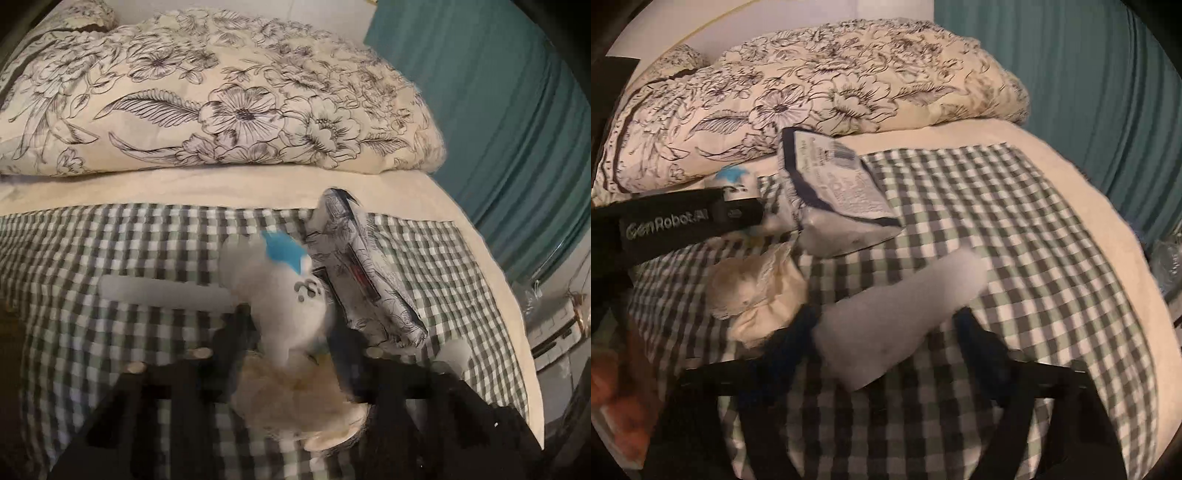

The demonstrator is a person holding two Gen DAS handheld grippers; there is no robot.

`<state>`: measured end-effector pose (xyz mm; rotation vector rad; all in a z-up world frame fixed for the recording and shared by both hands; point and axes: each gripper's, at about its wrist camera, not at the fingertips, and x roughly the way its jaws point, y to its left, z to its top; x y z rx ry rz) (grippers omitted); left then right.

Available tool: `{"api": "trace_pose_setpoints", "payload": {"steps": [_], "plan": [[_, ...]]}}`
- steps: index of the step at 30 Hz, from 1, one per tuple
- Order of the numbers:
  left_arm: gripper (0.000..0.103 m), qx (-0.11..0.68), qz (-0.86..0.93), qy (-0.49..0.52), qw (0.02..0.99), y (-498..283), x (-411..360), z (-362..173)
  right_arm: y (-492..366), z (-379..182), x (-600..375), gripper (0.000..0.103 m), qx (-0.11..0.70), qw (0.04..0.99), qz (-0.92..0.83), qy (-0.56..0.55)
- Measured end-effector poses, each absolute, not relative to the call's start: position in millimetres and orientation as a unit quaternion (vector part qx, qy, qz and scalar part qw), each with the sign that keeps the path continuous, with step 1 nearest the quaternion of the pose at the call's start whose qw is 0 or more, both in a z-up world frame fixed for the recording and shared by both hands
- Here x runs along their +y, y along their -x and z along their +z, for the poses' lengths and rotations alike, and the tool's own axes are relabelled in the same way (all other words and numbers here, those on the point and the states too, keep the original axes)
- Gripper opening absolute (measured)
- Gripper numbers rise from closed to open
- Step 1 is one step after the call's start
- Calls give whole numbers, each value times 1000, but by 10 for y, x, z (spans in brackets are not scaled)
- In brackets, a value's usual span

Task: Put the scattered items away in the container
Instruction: 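Grasp the white plush toy with the left tool while the right grasps the white plastic tube, then lift the plush toy and white tube and carry them toward the cardboard box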

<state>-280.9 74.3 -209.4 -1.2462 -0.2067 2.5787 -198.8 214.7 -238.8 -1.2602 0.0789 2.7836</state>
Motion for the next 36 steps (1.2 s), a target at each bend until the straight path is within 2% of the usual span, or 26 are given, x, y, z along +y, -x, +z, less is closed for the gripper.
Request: {"api": "trace_pose_setpoints", "payload": {"steps": [19, 36], "plan": [[40, -61, 900, 413, 125, 2511, 600, -1839, 1612, -2211, 2197, 57, 41, 28, 915, 400], [40, -20, 921, 371, 114, 2020, 485, -1253, 1213, -1613, 2159, 57, 42, 25, 933, 357]]}}
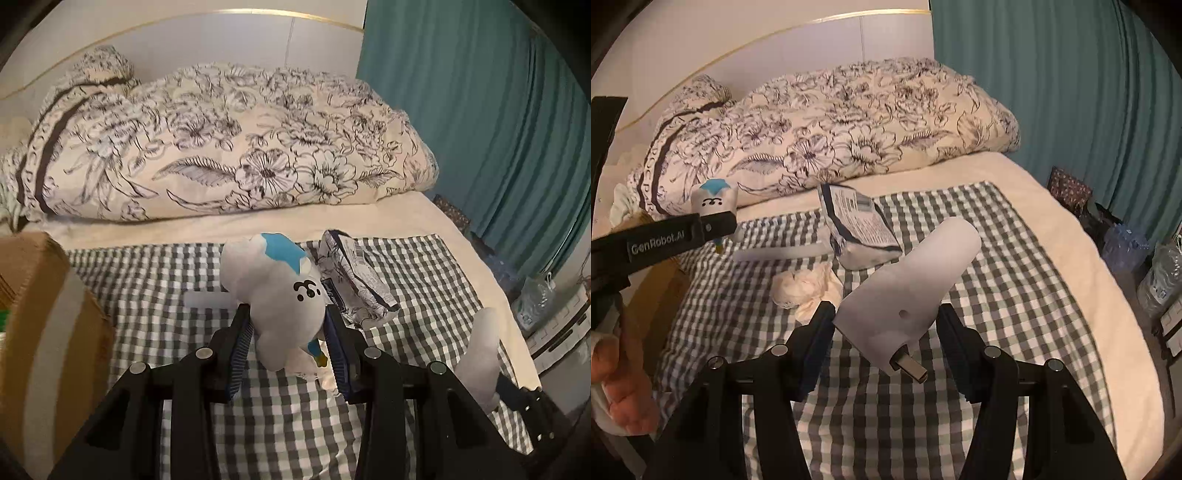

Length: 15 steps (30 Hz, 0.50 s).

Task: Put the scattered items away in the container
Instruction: 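Lift the plush toy and white tube and carry them toward the cardboard box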

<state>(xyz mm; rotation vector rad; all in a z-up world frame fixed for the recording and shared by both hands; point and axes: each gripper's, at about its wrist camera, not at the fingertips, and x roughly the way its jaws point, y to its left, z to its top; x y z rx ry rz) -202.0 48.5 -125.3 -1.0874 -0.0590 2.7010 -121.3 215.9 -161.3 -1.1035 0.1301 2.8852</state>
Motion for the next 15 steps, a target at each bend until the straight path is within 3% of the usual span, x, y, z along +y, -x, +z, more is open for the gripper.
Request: {"api": "trace_pose_setpoints", "payload": {"steps": [15], "plan": [[40, -1, 942, 324, 91, 1423, 184, -629, 720, -1015, 2004, 57, 37, 15, 949, 314]]}}
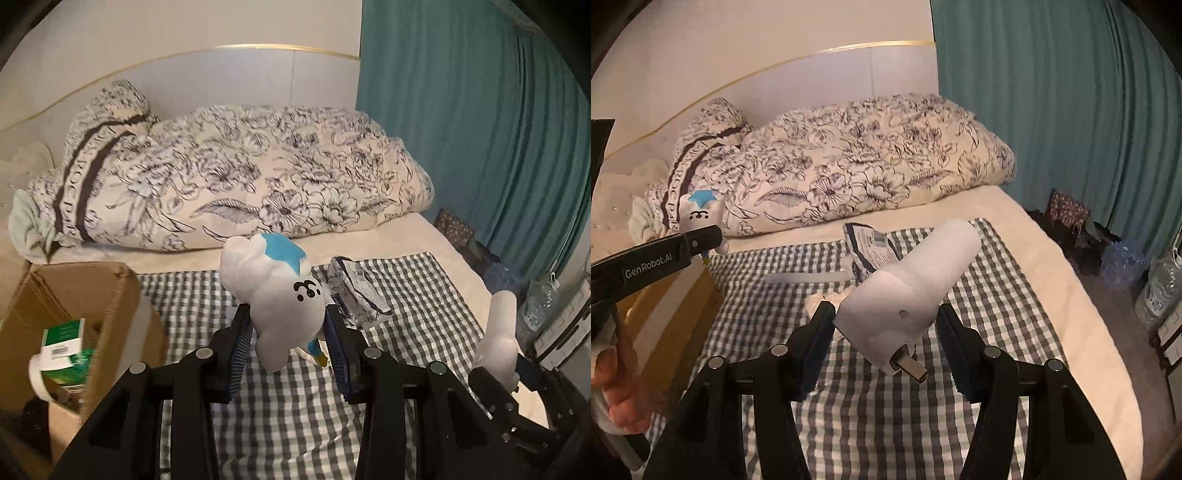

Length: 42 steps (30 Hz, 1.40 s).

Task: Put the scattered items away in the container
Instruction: 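Lift the plush toy and white tube and carry them toward the cardboard box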

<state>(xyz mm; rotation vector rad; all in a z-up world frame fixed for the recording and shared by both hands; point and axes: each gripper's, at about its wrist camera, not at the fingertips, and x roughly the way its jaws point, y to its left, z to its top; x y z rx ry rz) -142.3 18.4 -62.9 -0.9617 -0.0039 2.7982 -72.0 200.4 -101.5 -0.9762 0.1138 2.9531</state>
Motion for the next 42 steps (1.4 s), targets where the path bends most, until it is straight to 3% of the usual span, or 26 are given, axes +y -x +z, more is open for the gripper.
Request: {"api": "trace_pose_setpoints", "payload": {"steps": [27, 42], "plan": [[40, 13, 959, 279, 56, 506, -481, -63, 86, -437, 1674, 57, 20, 4, 965, 263], [40, 9, 961, 277, -10, 340, -1217, -83, 102, -151, 1002, 57, 3, -80, 967, 243]]}}
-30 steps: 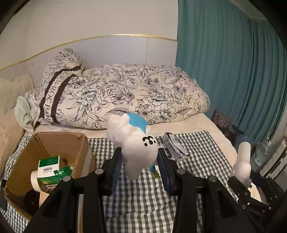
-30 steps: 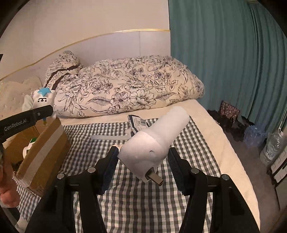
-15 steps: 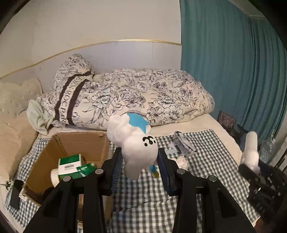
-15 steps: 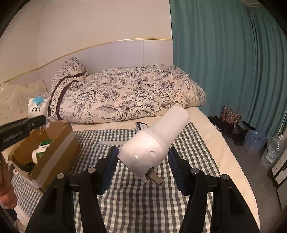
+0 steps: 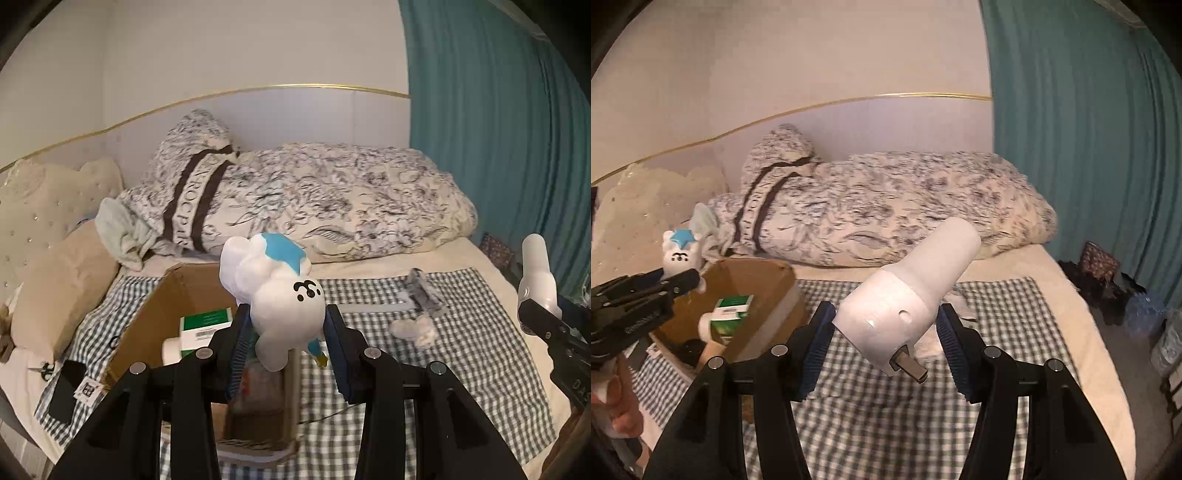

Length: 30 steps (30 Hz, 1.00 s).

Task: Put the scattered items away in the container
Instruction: 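Lift the plush toy and white tube and carry them toward the cardboard box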

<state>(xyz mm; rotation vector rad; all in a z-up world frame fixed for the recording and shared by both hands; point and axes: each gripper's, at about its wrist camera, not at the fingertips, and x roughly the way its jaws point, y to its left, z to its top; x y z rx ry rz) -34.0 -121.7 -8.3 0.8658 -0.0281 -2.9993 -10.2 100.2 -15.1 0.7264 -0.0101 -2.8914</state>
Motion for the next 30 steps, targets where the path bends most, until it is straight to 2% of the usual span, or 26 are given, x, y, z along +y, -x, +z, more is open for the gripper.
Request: {"api": "trace_pose_setpoints", "payload": {"steps": [30], "plan": [[40, 14, -953, -288, 94, 423, -2444, -345, 318, -84, -487, 57, 30, 217, -947, -234]]}}
